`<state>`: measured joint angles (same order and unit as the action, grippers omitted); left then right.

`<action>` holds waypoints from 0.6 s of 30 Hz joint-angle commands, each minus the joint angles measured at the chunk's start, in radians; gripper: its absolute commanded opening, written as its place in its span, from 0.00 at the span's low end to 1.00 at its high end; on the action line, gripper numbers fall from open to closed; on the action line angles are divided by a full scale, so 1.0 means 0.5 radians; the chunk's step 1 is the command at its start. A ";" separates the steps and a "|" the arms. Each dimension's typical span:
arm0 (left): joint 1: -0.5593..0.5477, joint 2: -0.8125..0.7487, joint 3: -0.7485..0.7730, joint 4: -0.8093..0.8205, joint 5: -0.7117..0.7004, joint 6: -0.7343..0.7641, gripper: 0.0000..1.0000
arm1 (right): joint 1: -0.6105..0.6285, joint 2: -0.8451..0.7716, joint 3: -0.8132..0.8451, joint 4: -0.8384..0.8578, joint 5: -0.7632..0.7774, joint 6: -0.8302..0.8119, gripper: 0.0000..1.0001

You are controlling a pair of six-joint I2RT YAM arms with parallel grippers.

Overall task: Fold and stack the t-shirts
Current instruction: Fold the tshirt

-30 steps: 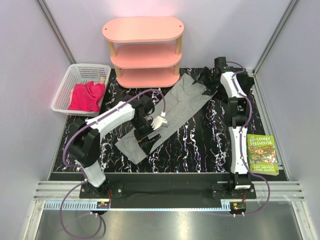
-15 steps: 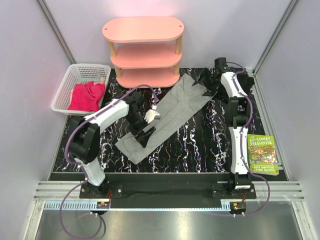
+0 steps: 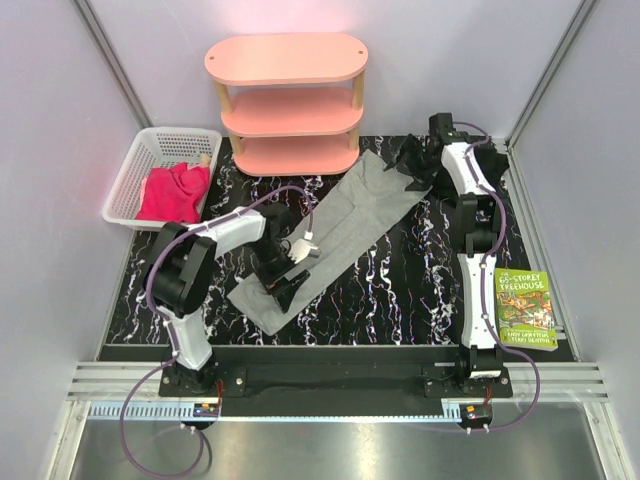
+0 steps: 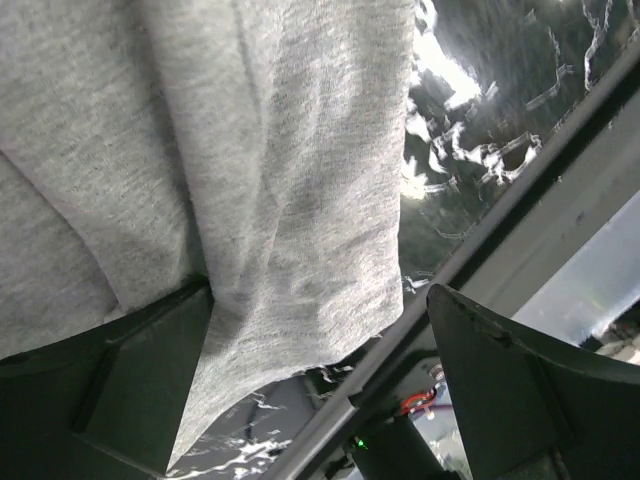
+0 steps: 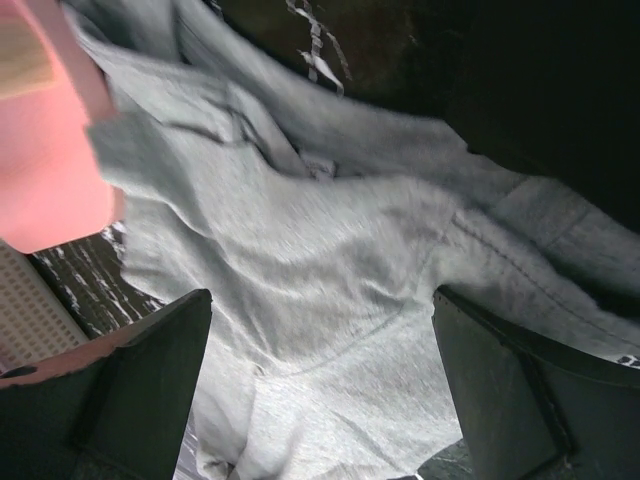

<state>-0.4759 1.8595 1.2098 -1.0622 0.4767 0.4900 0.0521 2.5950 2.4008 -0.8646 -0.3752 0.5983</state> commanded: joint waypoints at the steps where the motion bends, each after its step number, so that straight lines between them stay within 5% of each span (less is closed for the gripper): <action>1: -0.079 -0.093 -0.195 -0.115 0.016 0.103 0.99 | 0.003 0.016 0.278 -0.029 0.005 -0.025 1.00; 11: -0.358 -0.019 -0.135 -0.173 0.169 0.057 0.99 | 0.003 0.032 0.380 -0.023 -0.059 -0.012 1.00; 18: -0.303 -0.181 0.439 -0.563 0.384 0.198 0.99 | 0.186 -0.580 -0.241 -0.038 0.065 -0.165 1.00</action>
<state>-0.6556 1.8503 1.2648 -1.2221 0.5552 0.5270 0.0574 2.5637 2.4462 -0.8749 -0.3843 0.5903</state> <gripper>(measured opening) 0.987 0.994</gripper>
